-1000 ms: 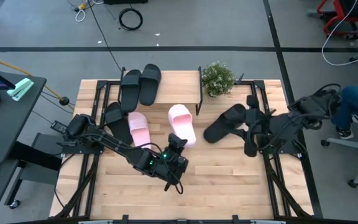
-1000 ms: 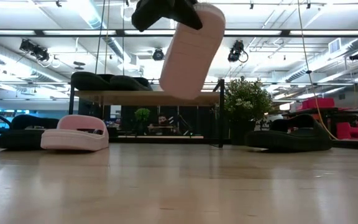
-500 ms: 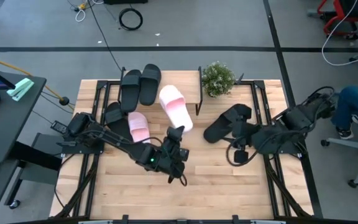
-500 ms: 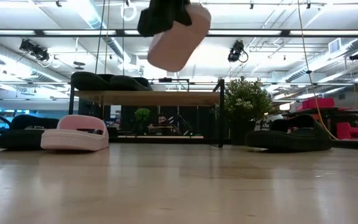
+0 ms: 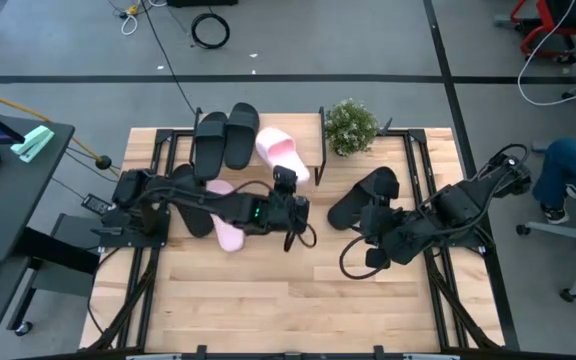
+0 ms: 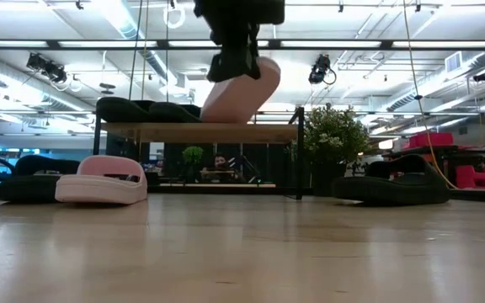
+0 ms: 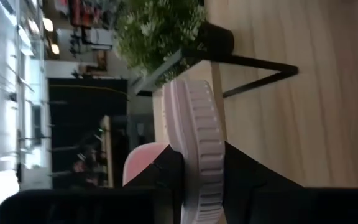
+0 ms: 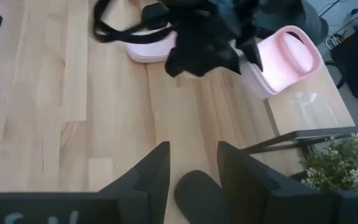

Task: Pick and place slides into the shelf
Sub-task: Put the pink slipper on the shelf

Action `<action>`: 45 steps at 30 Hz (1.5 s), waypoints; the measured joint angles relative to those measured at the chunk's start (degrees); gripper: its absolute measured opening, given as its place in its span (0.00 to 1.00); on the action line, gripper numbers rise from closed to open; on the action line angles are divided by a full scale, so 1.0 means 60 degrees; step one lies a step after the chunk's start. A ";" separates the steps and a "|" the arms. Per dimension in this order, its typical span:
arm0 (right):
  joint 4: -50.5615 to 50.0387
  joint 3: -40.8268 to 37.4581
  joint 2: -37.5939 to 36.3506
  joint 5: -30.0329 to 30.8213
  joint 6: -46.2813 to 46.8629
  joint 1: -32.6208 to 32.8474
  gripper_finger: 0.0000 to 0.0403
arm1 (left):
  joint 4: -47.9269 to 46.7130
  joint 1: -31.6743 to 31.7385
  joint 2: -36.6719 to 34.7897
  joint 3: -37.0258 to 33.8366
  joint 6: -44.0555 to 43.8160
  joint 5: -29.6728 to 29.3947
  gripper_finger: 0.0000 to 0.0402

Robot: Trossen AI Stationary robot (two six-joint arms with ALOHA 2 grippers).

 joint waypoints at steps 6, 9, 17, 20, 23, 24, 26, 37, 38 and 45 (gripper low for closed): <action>-0.0002 0.0000 0.0000 0.0004 -0.0009 0.0000 0.35 | -0.0626 0.0623 0.0021 0.0004 -0.1253 0.0590 0.20; 0.0000 0.0000 0.0000 0.0004 -0.0022 0.0000 0.35 | -0.1393 0.0779 0.0034 -0.0007 -0.2205 0.0793 0.31; 0.0030 0.0000 0.0000 0.0007 -0.0157 -0.0011 0.35 | -0.2540 0.0331 0.0044 -0.0007 -0.3760 0.0837 0.48; 0.0033 0.0000 0.0000 0.0007 -0.0168 -0.0014 0.35 | -0.3003 0.0124 0.0044 -0.0007 -0.4297 0.0848 0.47; 0.0036 0.0000 0.0000 0.0007 -0.0075 -0.0011 0.35 | -0.3773 0.0031 0.0044 -0.0007 -0.5521 0.0844 0.45; 0.0039 0.0000 0.0000 0.0007 -0.0049 -0.0011 0.35 | -0.3952 0.0007 0.0044 -0.0007 -0.5914 0.0845 0.44; 0.0036 0.0000 0.0000 0.0009 -0.0046 -0.0013 0.35 | -0.3998 -0.0081 0.0044 -0.0007 -0.6418 0.0838 0.42; 0.0040 0.0000 0.0000 0.0405 -0.0069 -0.0015 0.35 | -0.1963 -0.1319 0.0044 -0.0007 -0.6148 0.0869 0.19; 0.0040 0.0000 0.0000 0.0423 -0.0069 -0.0015 0.35 | -0.1517 -0.1383 0.0044 -0.0007 -0.5954 0.0954 0.16; 0.0040 0.0000 0.0000 0.0535 0.0291 -0.0011 0.32 | 0.0220 -0.0703 0.0044 -0.0002 -0.5998 0.2481 0.02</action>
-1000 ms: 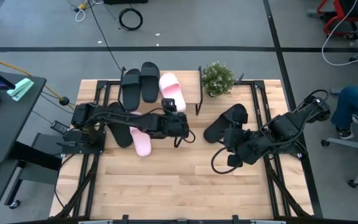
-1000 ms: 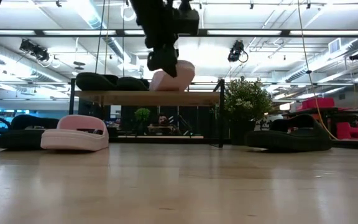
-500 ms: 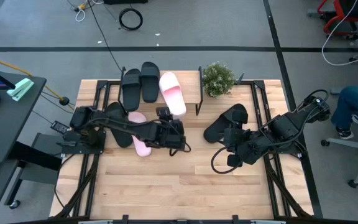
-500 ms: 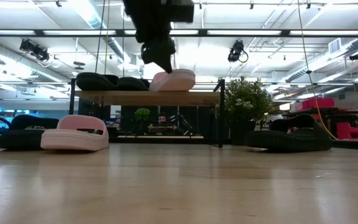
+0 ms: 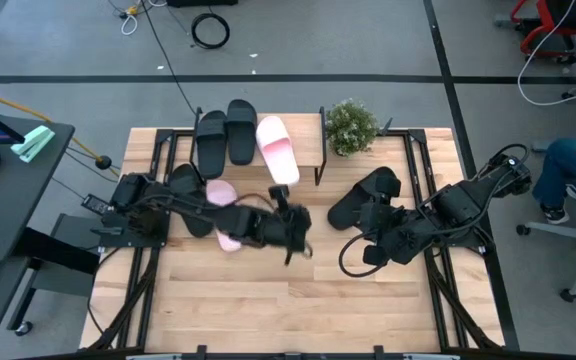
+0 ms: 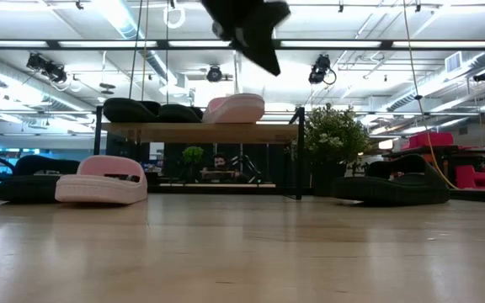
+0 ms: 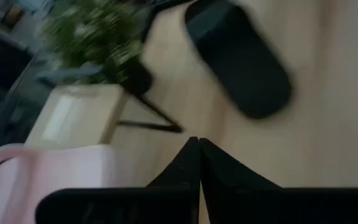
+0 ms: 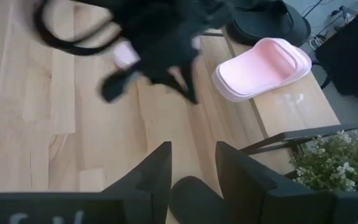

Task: Pick and place slides into the shelf
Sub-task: Put the pink slipper on the shelf

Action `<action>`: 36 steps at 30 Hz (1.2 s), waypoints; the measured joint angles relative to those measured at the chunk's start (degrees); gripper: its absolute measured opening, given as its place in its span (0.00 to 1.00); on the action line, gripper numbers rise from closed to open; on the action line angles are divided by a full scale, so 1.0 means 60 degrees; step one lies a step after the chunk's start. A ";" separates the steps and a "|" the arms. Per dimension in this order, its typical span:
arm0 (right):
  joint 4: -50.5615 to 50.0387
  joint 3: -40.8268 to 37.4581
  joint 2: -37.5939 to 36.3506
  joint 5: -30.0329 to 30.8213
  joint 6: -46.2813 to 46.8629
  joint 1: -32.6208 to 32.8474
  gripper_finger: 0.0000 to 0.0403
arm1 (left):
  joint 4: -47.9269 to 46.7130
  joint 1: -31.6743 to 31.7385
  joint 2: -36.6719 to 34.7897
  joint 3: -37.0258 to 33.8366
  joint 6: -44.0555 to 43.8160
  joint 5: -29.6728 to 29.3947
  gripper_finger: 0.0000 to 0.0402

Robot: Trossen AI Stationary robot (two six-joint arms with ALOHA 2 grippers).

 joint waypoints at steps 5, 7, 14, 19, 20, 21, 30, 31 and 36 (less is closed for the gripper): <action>-0.0007 0.0000 0.0000 0.0000 0.0106 0.0000 0.31 | 0.0478 0.0751 0.0000 -0.0001 -0.0065 0.0106 0.01; -0.0029 0.0000 0.0000 0.0000 0.0048 0.0000 0.30 | 0.0549 0.1072 0.0000 -0.0001 0.0069 0.0806 0.01; -0.0036 0.0000 0.0000 0.0007 -0.0105 0.0000 0.30 | 0.0384 0.1733 0.0069 -0.0012 -0.0349 0.2002 0.01; -0.0140 0.0000 0.0000 0.0007 -0.0044 0.0000 0.29 | -0.0809 0.1954 0.0069 -0.0012 -0.0842 0.2020 0.01; -0.0161 0.0000 0.0000 0.0007 -0.0040 0.0000 0.29 | -0.1168 0.2019 0.0069 -0.0012 -0.1044 0.2048 0.01; -0.0182 0.0000 0.0000 0.0004 -0.0040 0.0000 0.30 | -0.1504 0.2085 0.0069 -0.0012 -0.1223 0.2068 0.01; -0.0182 0.0000 0.0000 0.0007 -0.0042 0.0000 0.29 | -0.1965 0.2288 -0.0007 -0.0009 -0.0898 0.1125 0.01; -0.0184 0.0000 0.0000 0.0007 -0.0043 0.0000 0.29 | -0.2003 0.2330 -0.0007 -0.0009 -0.0889 0.1139 0.01; -0.0182 0.0000 0.0000 0.0010 -0.0043 0.0000 0.29 | -0.2744 0.2593 -0.0007 -0.0009 -0.1258 0.1102 0.01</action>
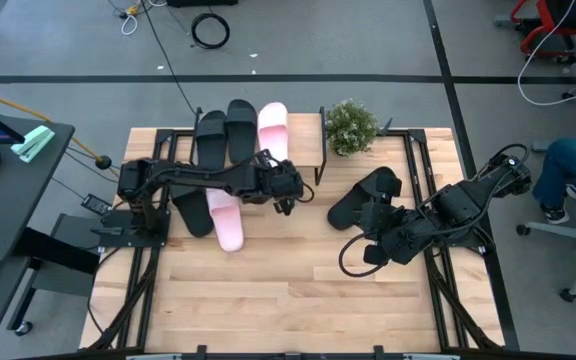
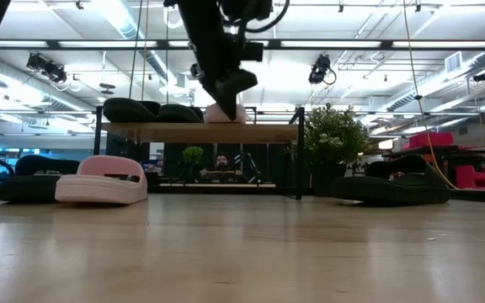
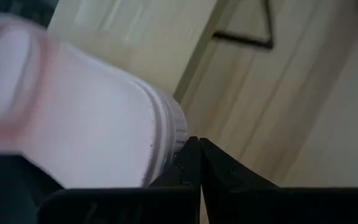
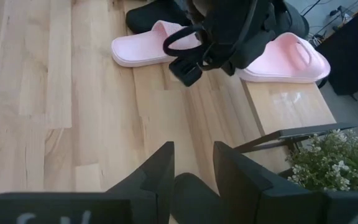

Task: Pick and place slides into the shelf
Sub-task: Put the pink slipper on the shelf

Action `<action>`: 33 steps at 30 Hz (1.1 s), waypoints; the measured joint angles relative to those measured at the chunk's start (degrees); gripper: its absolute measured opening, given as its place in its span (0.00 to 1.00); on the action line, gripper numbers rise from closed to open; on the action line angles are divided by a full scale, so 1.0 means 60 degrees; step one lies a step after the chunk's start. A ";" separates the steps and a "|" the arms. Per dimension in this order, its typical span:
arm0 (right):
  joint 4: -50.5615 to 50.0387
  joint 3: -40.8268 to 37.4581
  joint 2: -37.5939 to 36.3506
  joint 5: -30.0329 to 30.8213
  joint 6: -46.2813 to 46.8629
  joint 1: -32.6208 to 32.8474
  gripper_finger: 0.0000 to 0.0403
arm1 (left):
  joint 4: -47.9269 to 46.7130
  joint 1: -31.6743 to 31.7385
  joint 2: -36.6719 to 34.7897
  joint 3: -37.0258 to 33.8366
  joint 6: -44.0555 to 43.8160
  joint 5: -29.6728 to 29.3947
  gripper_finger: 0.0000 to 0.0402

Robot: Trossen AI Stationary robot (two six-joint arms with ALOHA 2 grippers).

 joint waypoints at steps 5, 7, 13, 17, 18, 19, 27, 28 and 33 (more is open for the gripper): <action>0.0000 0.0000 0.0000 0.0001 -0.0004 0.0000 0.29 | -0.0482 0.0080 0.0000 0.0000 -0.0356 -0.0211 0.01; 0.0000 0.0000 0.0000 0.0001 -0.0007 0.0000 0.29 | -0.0444 0.0069 0.0000 0.0000 -0.0356 -0.0211 0.01; 0.0000 0.0000 0.0000 0.0045 -0.0021 0.0000 0.29 | -0.0427 -0.0526 0.0000 0.0000 -0.0473 -0.0224 0.01; 0.0000 0.0000 0.0000 0.0045 0.0006 0.0000 0.29 | -0.0643 -0.1281 -0.0112 0.0011 -0.0481 0.0454 0.02; 0.0001 0.0000 0.0000 0.0042 0.0042 0.0000 0.29 | -0.0866 -0.1507 -0.0176 0.0011 -0.0502 0.0695 0.03; 0.0000 -0.0003 0.0000 0.0041 0.0156 0.0000 0.29 | -0.1076 -0.1746 -0.0231 0.0011 -0.0588 0.0897 0.03; 0.1551 -0.1364 -0.0015 -0.0276 -0.0153 0.0000 0.29 | -0.3760 -0.3805 -0.0891 0.0007 -0.3380 0.1435 0.01; 0.2115 -0.1733 -0.0013 -0.0490 -0.0425 0.0000 0.29 | -0.3989 -0.4027 -0.0959 0.0015 -0.3786 0.1417 0.01; 0.6909 -0.4190 0.0067 -0.1324 -0.2554 -0.0158 0.29 | -0.6038 -0.5016 -0.1233 0.0004 -0.6239 0.0679 0.04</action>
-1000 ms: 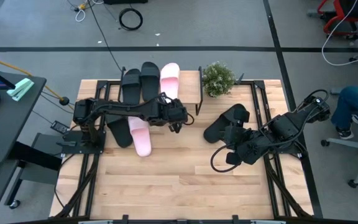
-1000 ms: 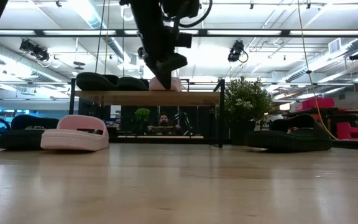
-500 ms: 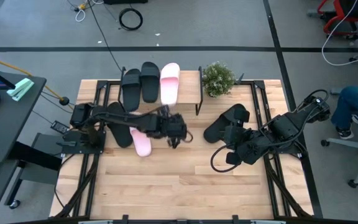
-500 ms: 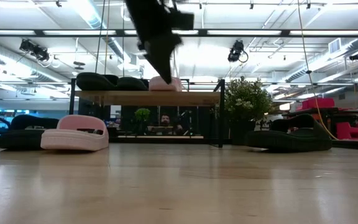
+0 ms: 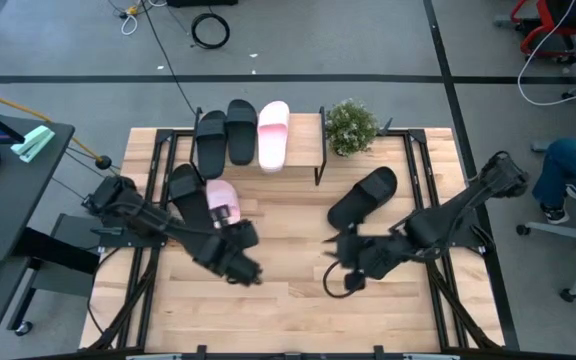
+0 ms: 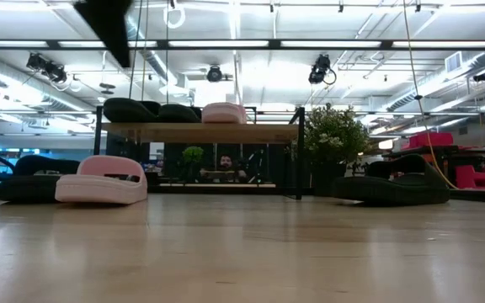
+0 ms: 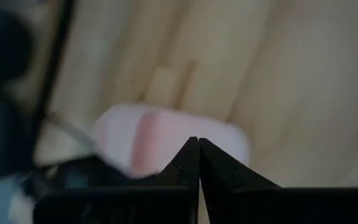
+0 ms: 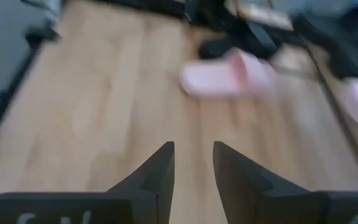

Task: Pick and place slides into the shelf
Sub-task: Put the pink slipper on the shelf

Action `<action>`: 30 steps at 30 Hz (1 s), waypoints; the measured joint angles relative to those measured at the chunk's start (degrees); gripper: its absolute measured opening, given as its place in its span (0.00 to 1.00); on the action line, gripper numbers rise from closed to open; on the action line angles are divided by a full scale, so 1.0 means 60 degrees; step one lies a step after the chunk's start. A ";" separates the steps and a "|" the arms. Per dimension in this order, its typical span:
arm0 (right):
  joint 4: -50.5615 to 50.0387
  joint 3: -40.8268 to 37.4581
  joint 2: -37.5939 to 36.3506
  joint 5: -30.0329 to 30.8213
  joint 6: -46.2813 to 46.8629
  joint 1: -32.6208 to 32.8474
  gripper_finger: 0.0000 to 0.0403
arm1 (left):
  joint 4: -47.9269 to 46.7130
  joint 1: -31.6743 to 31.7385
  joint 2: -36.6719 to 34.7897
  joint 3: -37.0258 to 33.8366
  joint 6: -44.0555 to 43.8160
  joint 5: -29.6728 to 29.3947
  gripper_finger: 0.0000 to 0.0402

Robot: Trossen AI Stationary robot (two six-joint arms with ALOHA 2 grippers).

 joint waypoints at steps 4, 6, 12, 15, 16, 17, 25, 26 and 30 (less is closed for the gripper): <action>0.4032 -0.1563 0.0530 -0.0636 -0.1746 -0.0541 0.29 | -0.1457 -0.0569 -0.0296 -0.0007 -0.2055 -0.0966 0.01; 0.5718 -0.1988 0.1044 -0.1056 -0.2442 -0.0992 0.29 | -0.1167 -0.0749 -0.0587 -0.0007 -0.2149 -0.1550 0.01; 0.7458 -0.1374 0.3222 -0.1956 -0.3540 -0.2621 0.29 | -0.0774 -0.1129 -0.1438 0.0000 -0.2280 -0.4020 0.07; 0.7469 -0.0460 0.4283 -0.2391 -0.3985 -0.3377 0.29 | -0.0825 -0.1154 -0.1866 0.0011 -0.2219 -0.4721 0.09; 0.7480 -0.0152 0.4617 -0.2668 -0.4122 -0.3611 0.29 | -0.0780 -0.1154 -0.1970 0.0007 -0.2217 -0.4761 0.10; 0.7471 0.0195 0.4929 -0.3108 -0.4261 -0.3829 0.29 | -0.0778 -0.1154 -0.2061 0.0007 -0.2217 -0.4779 0.10; 0.7323 0.2893 0.7131 -0.5615 -0.5282 -0.4887 0.29 | -0.0806 -0.1172 -0.2410 0.0000 -0.1372 -0.4784 0.05; 0.7188 0.3222 0.7365 -0.5608 -0.5597 -0.4947 0.29 | -0.0819 -0.1167 -0.2410 0.0000 -0.1243 -0.4782 0.04; 0.6069 0.4475 0.8113 -0.5578 -0.6191 -0.5137 0.31 | -0.0825 -0.1161 -0.2406 0.0000 -0.1169 -0.4780 0.02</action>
